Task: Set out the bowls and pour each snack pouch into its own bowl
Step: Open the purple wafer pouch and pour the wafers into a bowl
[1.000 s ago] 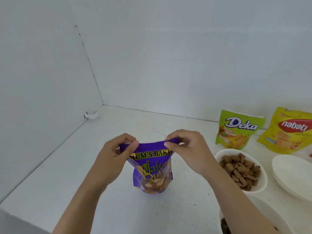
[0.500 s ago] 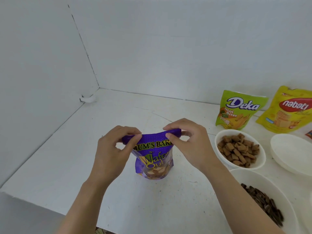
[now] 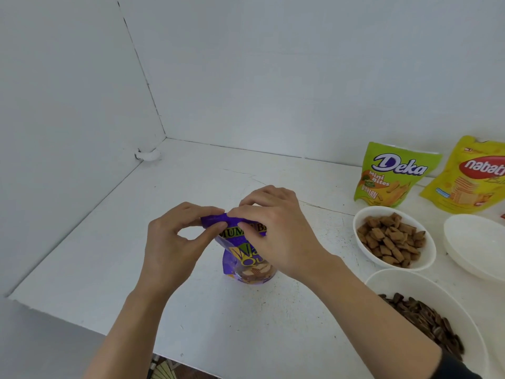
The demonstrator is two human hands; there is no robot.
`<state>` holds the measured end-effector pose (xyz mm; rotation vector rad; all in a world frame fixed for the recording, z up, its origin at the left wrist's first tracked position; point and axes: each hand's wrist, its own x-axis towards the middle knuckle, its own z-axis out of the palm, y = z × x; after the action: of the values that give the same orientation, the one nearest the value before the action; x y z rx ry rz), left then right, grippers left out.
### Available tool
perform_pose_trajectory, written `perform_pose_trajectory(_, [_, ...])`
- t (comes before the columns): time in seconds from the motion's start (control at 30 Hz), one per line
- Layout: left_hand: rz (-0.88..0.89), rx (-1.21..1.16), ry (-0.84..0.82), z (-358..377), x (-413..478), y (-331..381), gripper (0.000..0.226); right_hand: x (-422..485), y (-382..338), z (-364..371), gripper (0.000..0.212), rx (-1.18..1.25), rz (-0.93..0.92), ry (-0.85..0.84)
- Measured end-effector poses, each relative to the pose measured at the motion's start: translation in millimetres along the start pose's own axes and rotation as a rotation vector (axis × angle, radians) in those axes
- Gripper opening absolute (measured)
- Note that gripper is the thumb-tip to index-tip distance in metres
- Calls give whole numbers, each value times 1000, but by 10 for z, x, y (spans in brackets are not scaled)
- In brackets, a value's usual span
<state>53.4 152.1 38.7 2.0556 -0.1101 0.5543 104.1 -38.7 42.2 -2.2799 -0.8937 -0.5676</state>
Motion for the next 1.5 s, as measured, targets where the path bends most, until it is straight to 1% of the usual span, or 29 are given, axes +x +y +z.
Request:
perform_pose_trajectory(0.13, [-67, -45, -8, -11, 12, -7, 21, 29, -38, 22, 22, 70, 17, -53])
perform_pose_trajectory(0.3, [-122, -103, 26, -17, 4, 8, 22, 54, -64, -12, 17, 97, 17, -54])
perform_pose_trajectory(0.4, [-139, -104, 23, -14, 28, 21, 20, 69, -61, -15, 16, 123, -7, -75])
perform_pose_trajectory(0.5, [-139, -108, 0, -11, 40, 38, 20, 86, -48, -24, 16, 162, 16, -82])
perform_pose_trajectory(0.63, [-128, -99, -65, -37, 41, 35, 21, 129, -42, -98, 16, 206, 69, -160])
perform_pose_trajectory(0.77, [-165, -135, -57, -47, 52, 57, 20, 179, -92, -100, 17, 217, 87, -231])
perform_pose_trajectory(0.87, [-156, -111, -55, -31, 84, 93, 19, 183, -131, -65, 19, 201, 79, -242])
perform_pose_trajectory(1.07, [-153, -119, -58, -50, 91, 99, 20, 131, -144, -48, 15, 184, 72, -192])
perform_pose_trajectory(1.23, [-150, -85, -55, -57, 93, 104, 19, 155, -138, -80, 21, 195, 106, -239])
perform_pose_trajectory(1.5, [-173, -69, -27, -58, 101, 69, 17, 183, -139, -84, 21, 190, 102, -276])
